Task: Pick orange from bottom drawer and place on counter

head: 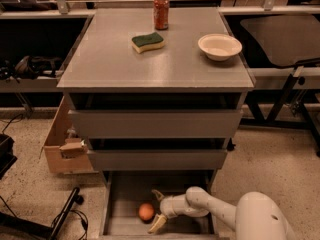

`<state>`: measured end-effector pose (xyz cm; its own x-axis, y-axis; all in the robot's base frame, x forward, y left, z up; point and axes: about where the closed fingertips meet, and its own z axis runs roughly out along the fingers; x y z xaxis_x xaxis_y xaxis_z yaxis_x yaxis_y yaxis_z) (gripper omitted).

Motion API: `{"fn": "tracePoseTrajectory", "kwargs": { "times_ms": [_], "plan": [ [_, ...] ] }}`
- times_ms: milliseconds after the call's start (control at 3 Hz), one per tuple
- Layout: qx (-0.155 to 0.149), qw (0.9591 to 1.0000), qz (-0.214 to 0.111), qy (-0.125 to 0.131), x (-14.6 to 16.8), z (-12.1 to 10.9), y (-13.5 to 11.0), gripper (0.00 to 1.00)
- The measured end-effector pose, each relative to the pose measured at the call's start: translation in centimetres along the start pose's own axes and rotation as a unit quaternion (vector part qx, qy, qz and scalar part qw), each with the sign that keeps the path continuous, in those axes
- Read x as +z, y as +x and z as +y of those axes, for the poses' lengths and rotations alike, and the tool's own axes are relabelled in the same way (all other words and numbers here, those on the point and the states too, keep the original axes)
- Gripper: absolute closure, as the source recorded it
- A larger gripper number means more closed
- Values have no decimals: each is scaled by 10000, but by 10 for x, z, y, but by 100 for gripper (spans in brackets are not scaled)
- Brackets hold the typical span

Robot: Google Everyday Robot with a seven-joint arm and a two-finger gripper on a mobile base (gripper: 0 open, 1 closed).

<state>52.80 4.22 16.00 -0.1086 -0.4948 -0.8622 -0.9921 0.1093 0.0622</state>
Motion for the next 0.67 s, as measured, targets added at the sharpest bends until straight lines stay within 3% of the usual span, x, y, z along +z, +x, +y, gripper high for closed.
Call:
{"fn": "tracePoseTrajectory", "kwargs": {
  "times_ms": [667],
  "plan": [
    [-6, 9998, 22, -218, 32, -6, 22, 0]
  ]
}}
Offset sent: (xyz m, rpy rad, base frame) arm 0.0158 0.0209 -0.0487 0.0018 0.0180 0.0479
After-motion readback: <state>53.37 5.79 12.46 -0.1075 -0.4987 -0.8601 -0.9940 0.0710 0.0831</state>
